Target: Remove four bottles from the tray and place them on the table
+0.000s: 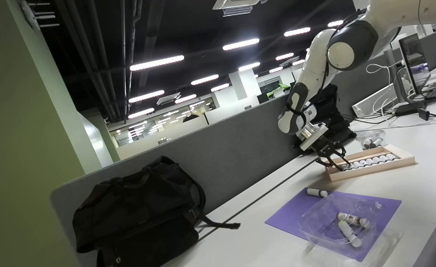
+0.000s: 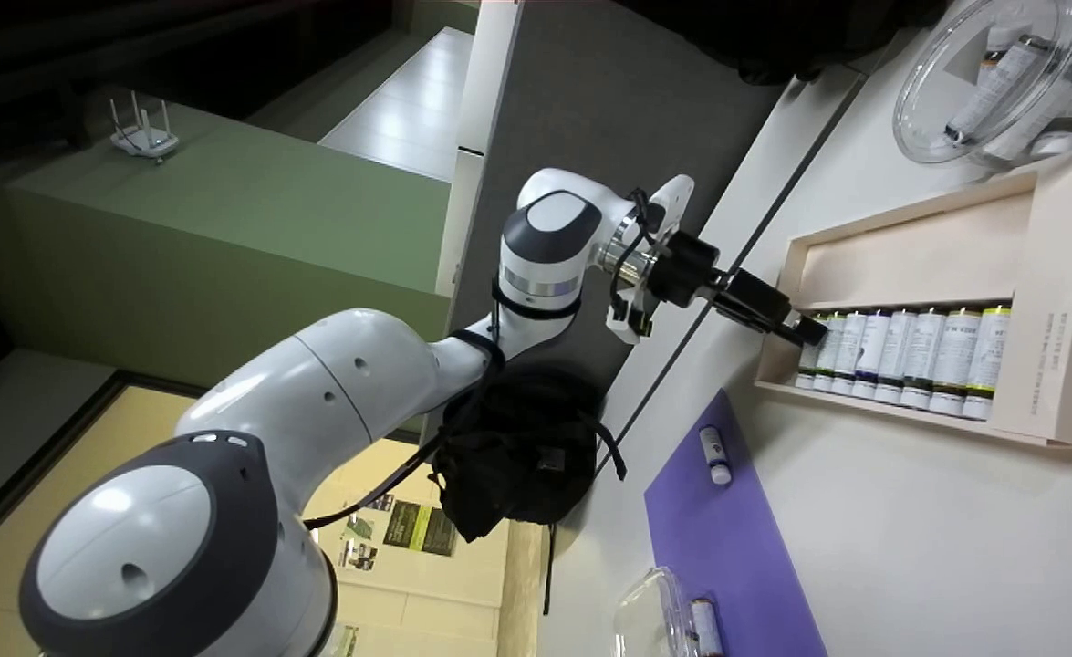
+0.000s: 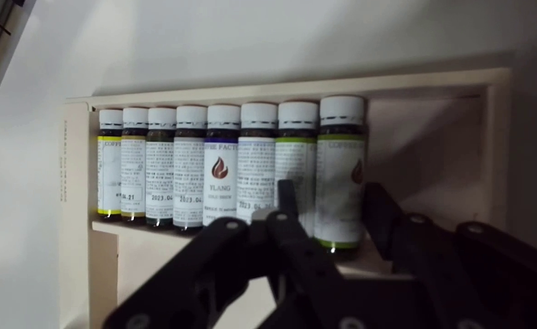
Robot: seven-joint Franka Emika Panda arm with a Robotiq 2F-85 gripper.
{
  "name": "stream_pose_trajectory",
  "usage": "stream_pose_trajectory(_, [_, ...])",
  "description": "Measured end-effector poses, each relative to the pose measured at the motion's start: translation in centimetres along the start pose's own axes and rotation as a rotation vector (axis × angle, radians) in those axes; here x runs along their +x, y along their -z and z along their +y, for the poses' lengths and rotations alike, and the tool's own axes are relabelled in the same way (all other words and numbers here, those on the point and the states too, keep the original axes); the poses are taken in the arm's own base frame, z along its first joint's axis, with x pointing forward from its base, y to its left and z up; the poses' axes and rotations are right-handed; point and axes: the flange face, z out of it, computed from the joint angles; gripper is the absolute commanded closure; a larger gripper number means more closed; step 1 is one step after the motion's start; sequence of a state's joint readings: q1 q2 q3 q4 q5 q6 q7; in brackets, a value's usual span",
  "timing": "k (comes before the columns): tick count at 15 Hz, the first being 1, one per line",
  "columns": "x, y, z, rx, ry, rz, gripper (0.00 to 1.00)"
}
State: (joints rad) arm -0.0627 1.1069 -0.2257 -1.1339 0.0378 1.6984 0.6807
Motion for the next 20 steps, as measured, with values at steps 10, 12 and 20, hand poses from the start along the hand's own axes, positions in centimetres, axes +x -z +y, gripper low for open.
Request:
stream_pose_trajectory(10, [0.4,0.2,-0.4,-0.019,0.007,0.014,0.94])
stream_pose_trajectory(12, [0.4,0.3,-0.4,-0.016,0.009,0.015,0.94])
stream_pose_trajectory(20, [0.4,3.5,0.1,0.056,0.050,0.029,0.94])
